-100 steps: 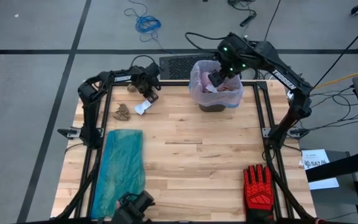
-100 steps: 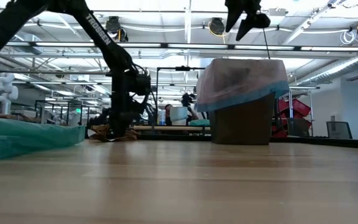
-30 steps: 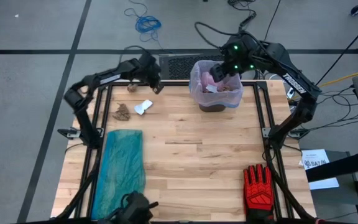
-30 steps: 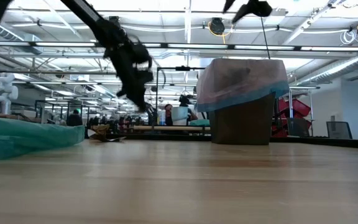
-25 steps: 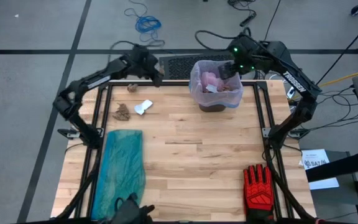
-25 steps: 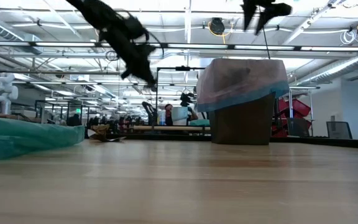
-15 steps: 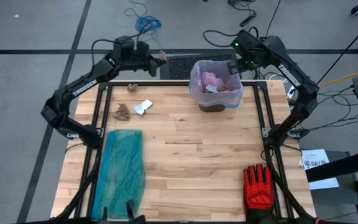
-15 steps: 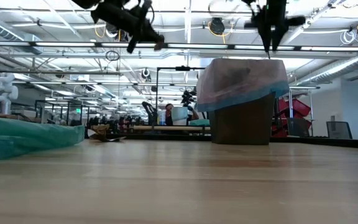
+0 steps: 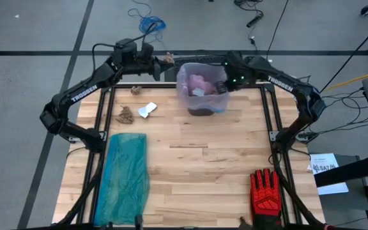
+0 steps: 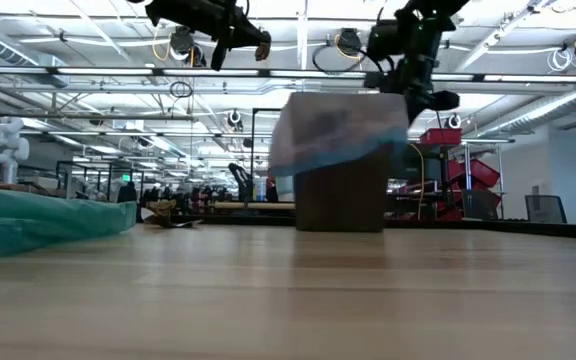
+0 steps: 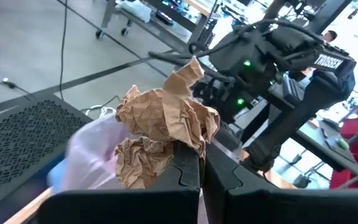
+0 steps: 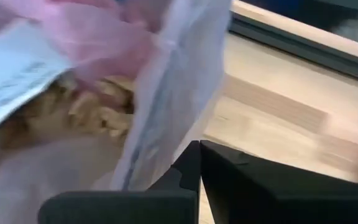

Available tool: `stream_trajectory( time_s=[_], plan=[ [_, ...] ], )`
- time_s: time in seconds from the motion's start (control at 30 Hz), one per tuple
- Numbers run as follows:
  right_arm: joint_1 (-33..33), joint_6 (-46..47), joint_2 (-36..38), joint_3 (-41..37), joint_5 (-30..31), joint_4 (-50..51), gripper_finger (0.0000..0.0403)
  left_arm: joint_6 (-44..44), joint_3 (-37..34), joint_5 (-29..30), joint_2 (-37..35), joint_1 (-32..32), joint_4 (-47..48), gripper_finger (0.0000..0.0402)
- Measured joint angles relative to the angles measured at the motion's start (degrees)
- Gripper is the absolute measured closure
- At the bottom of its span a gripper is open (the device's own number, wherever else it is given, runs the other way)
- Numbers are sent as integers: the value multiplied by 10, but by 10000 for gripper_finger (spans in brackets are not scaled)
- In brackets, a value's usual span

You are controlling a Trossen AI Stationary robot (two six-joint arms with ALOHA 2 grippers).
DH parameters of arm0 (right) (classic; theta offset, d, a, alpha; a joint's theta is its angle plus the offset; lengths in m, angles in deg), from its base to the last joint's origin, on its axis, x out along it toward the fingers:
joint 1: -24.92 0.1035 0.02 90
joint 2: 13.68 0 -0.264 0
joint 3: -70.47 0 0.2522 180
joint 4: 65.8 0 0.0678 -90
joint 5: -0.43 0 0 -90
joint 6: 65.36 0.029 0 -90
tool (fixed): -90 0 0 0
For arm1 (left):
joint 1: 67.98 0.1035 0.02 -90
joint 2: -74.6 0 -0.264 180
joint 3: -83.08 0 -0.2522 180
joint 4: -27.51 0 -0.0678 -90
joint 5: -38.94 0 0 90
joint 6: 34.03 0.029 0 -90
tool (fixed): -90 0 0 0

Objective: Place trash/remove bag and relplace
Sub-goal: Put the brown napkin into the trash bin

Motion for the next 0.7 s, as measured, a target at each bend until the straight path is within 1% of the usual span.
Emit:
stream_trajectory(
  time_s=[0.07, 0.2, 0.4, 0.5, 0.6, 0.7],
  plan=[
    [27, 14, 1, 0, -11, -27, 403, 0, 0, 0, 0, -7, 1, 400],
    [71, 46, 1, 0, -10, -64, 403, 0, 0, 1, 0, -20, 1, 400],
    [89, 62, 5, 0, 11, -69, 403, 12, 0, 25, 10, -42, -1, 396],
    [90, 67, 17, 0, 9, -69, 403, 16, 0, 34, 21, -54, -6, 370],
    [87, 68, 27, 10, -6, -64, 403, 16, 0, 36, 38, -59, -11, 327],
    [88, 63, 32, 38, -9, -60, 403, 16, 0, 38, 61, -61, -15, 282]
  ],
)
